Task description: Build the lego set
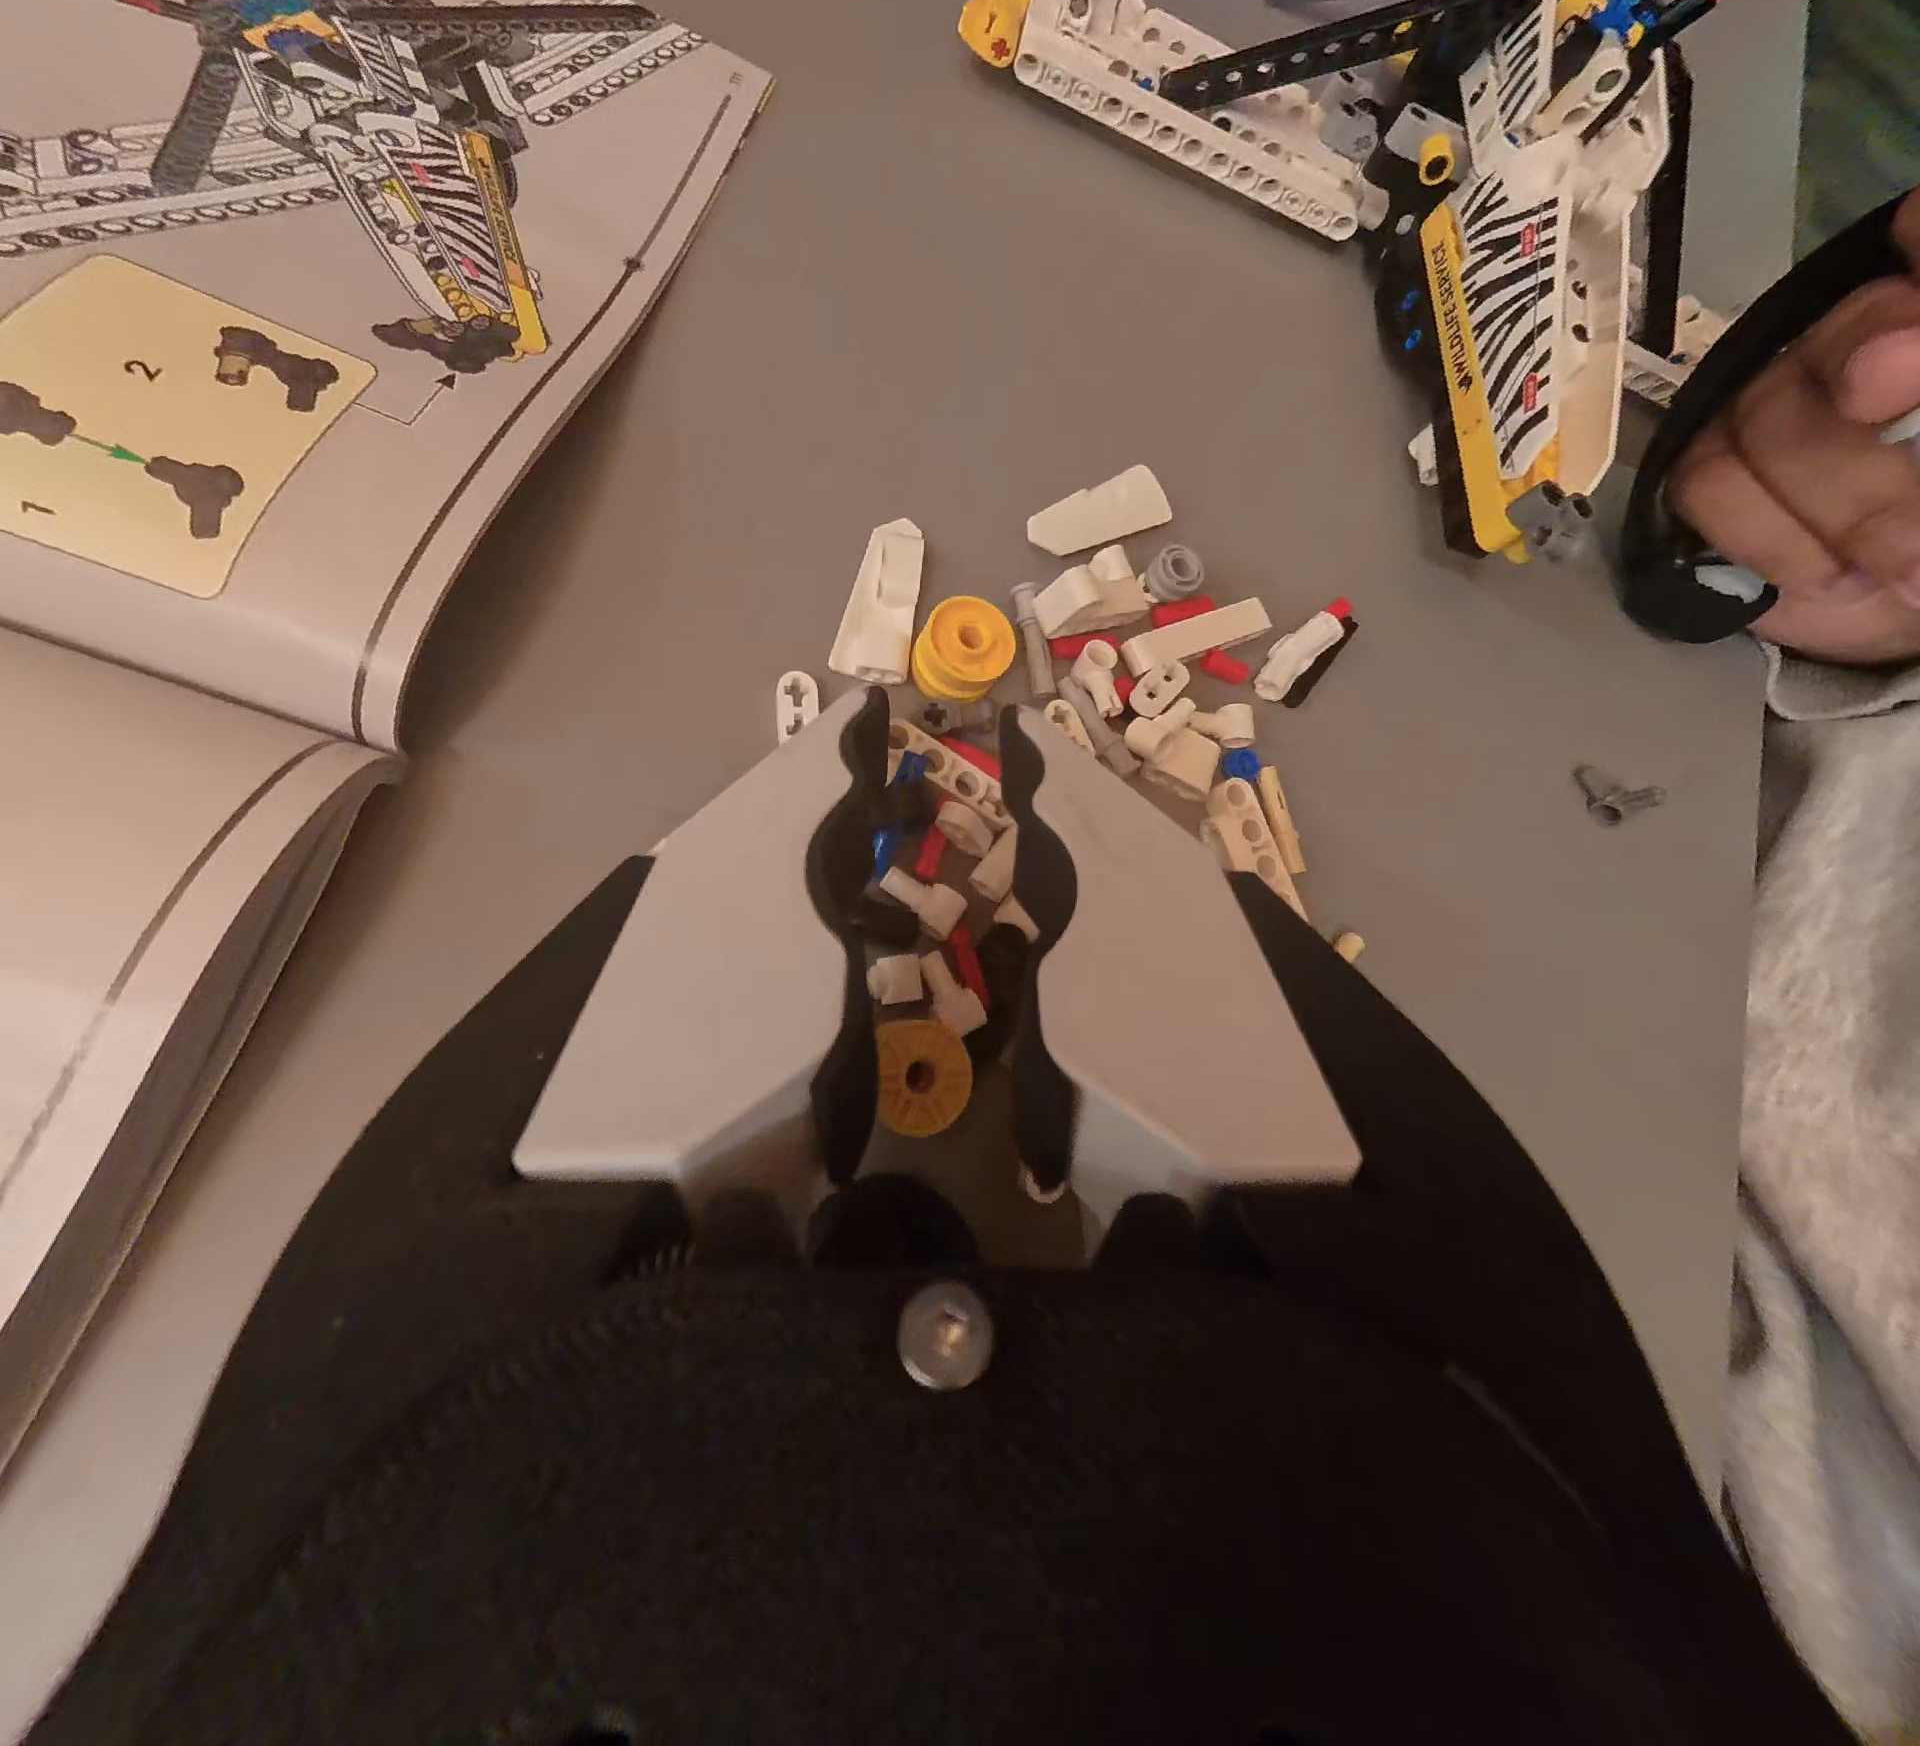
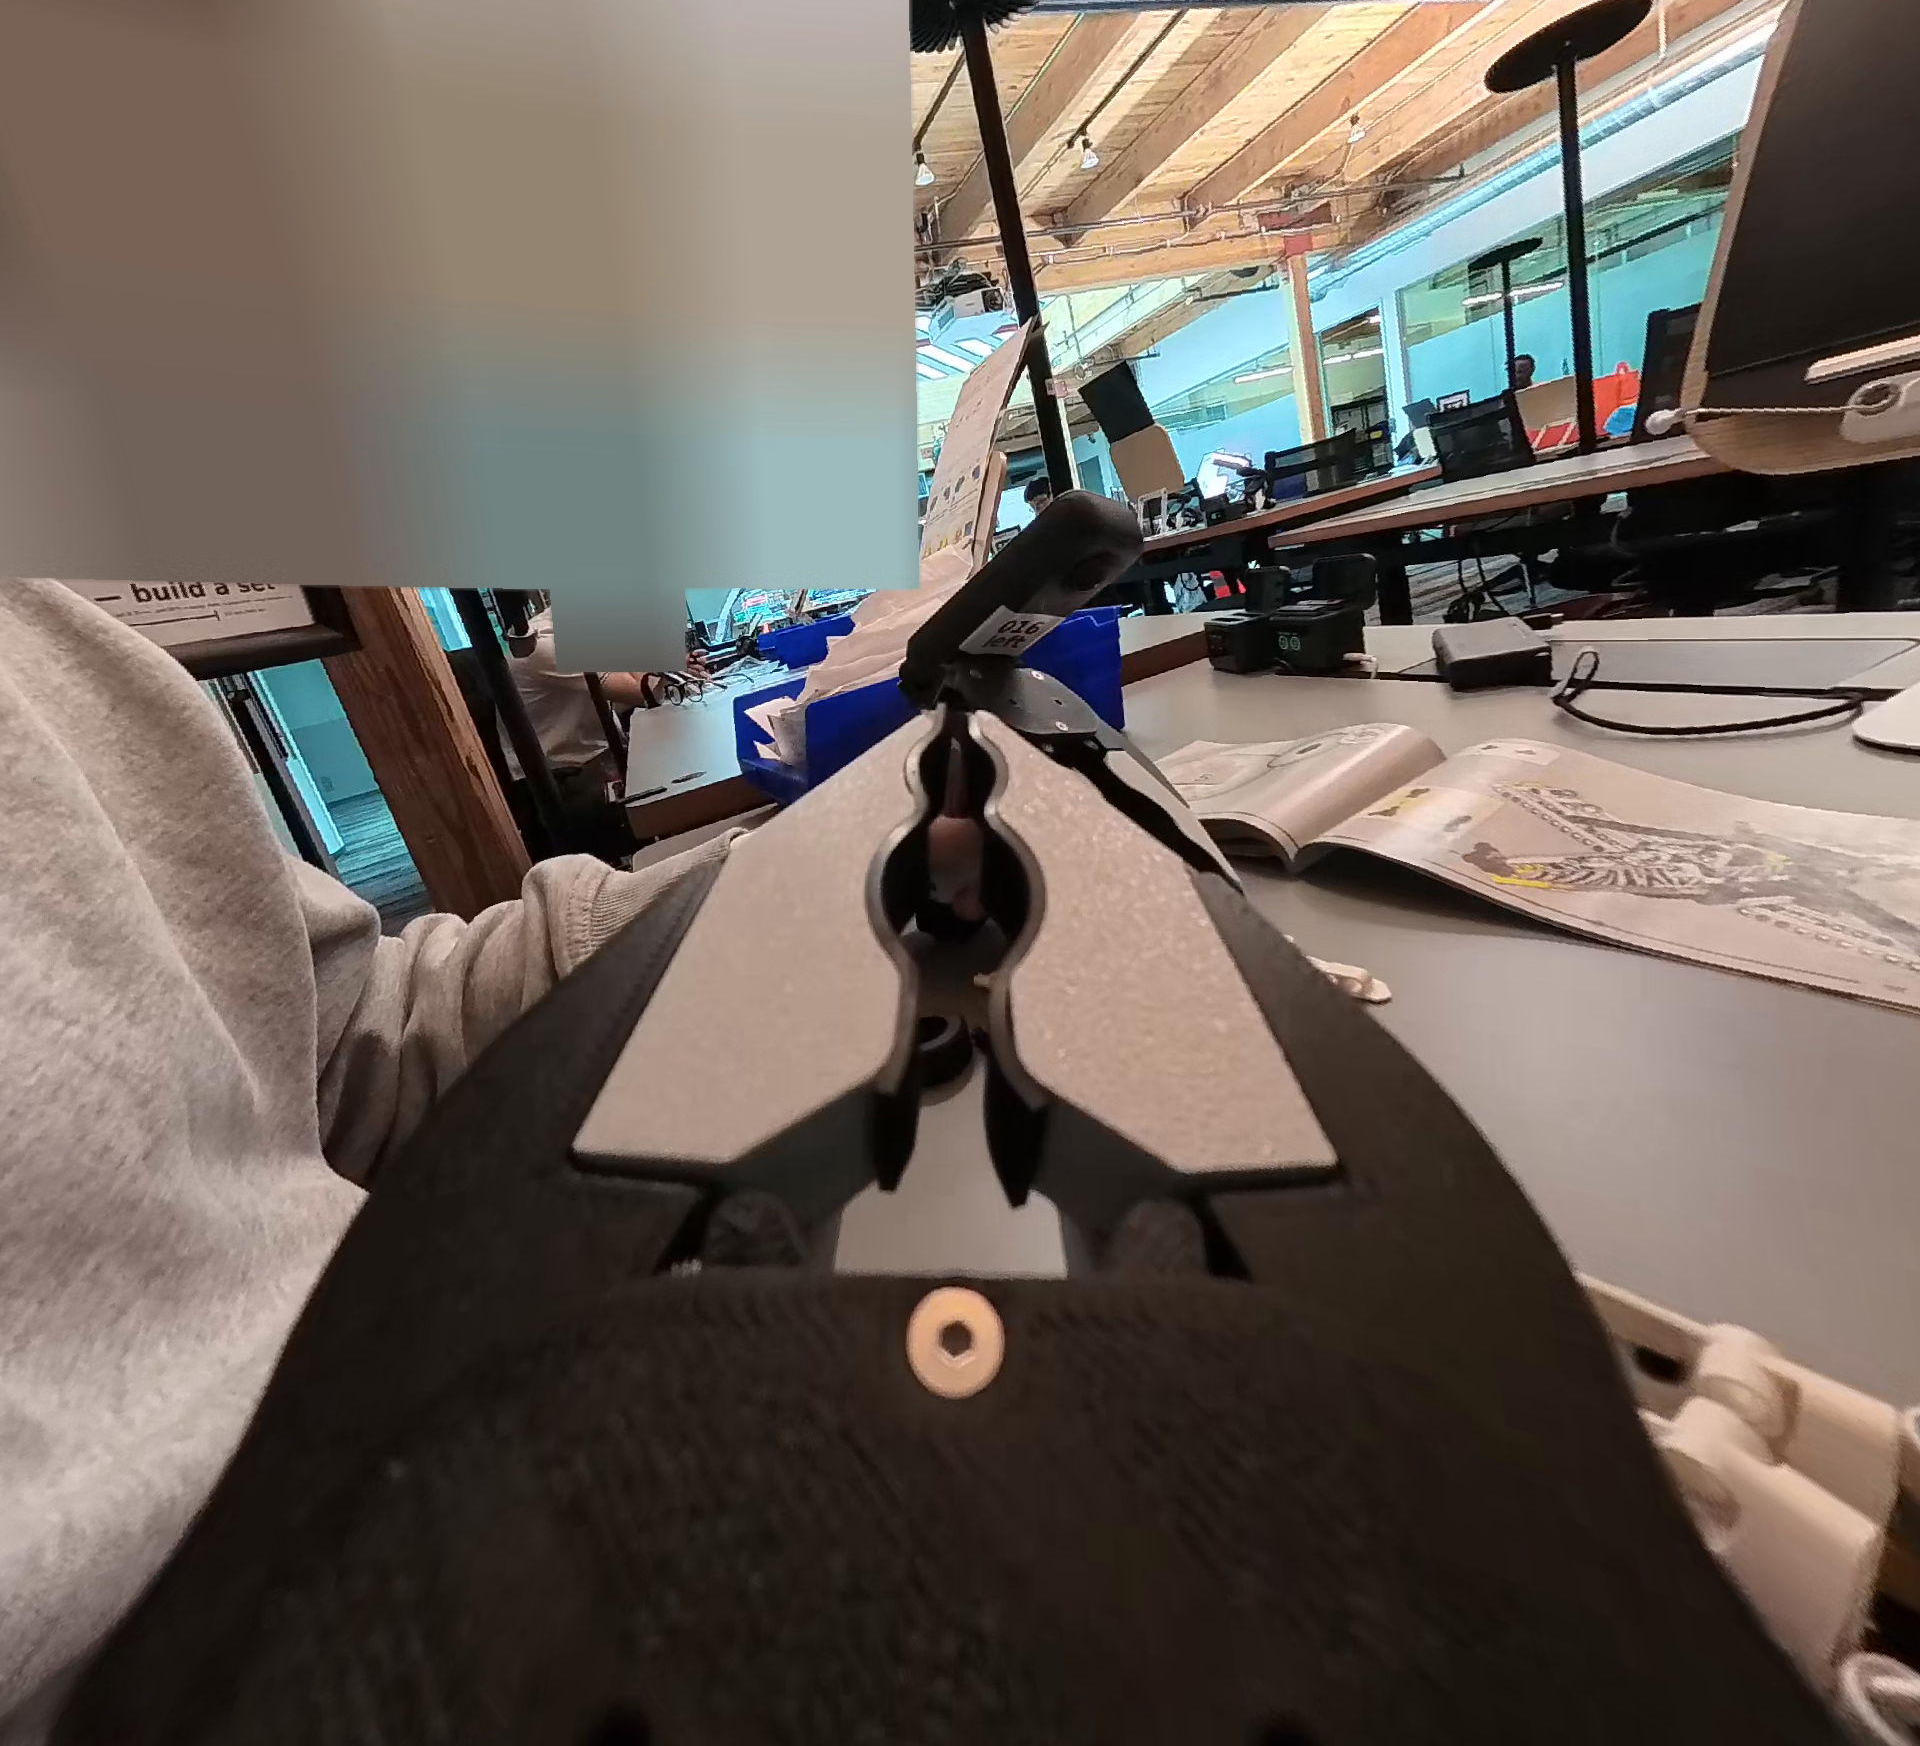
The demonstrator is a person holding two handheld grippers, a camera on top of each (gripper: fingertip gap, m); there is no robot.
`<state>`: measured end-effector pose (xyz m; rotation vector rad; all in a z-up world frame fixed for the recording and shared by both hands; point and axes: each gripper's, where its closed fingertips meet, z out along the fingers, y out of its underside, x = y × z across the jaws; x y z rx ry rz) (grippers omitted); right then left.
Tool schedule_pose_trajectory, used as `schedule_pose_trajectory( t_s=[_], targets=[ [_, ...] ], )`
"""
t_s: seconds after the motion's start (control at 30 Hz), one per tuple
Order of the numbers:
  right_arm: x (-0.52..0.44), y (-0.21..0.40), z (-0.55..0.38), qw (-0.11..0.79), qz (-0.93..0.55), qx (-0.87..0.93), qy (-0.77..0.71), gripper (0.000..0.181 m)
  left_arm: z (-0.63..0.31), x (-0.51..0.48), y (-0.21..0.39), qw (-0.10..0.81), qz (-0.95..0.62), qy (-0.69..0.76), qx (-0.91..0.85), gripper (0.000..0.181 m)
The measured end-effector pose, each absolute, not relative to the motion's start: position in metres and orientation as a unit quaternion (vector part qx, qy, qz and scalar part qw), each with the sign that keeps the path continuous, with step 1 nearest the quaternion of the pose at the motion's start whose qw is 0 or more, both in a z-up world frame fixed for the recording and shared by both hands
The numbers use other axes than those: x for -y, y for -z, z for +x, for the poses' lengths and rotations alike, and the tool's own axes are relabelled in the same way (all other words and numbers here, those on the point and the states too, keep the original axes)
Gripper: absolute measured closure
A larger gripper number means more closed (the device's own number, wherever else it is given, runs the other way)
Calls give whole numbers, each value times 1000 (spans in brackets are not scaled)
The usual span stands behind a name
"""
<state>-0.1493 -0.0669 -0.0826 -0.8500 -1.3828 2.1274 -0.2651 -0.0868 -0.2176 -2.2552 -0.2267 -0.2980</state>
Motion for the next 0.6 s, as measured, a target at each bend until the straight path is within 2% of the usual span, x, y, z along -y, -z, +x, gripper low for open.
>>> schedule_pose_trajectory(
  t_s=[0.6],
  targets=[
    [69, 84, -150, 225, -311, 506, -772, 181, -262, 85, 222, 401, -911, 77, 58, 175]
  ],
)
